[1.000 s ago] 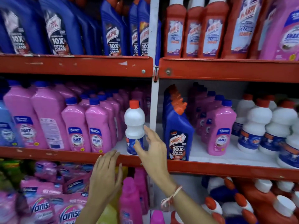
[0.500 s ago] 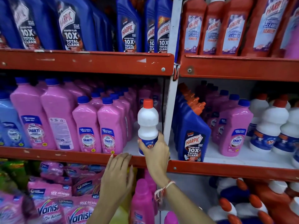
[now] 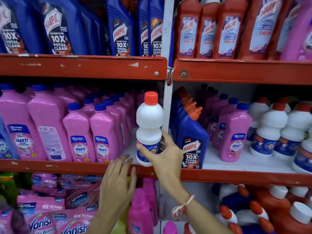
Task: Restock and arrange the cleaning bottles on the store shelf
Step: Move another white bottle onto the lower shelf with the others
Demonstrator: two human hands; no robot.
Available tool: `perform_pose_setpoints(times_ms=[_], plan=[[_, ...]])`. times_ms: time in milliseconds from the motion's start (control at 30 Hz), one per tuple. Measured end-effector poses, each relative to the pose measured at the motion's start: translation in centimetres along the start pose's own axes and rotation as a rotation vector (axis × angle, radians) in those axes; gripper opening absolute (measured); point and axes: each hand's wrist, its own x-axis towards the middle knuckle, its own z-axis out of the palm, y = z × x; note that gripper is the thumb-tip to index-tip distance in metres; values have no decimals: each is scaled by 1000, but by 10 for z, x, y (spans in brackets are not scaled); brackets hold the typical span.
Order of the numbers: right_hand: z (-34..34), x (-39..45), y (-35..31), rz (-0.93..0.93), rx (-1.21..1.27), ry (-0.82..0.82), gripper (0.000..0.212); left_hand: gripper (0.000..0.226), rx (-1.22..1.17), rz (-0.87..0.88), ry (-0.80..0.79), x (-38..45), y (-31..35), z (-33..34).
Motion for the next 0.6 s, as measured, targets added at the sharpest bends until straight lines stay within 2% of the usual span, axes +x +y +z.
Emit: perform_pose_setpoints(times_ms=[233,433,600], plan=[[-79,3,1,2,123,-20,66,34,-91,87,76,1,57,16],[-173,15,19,-21,103,33,63,33,-140,198,152,4,129,53],[-247,27,39,-50,54,97,56,34,-168,205,133,9,191,82]])
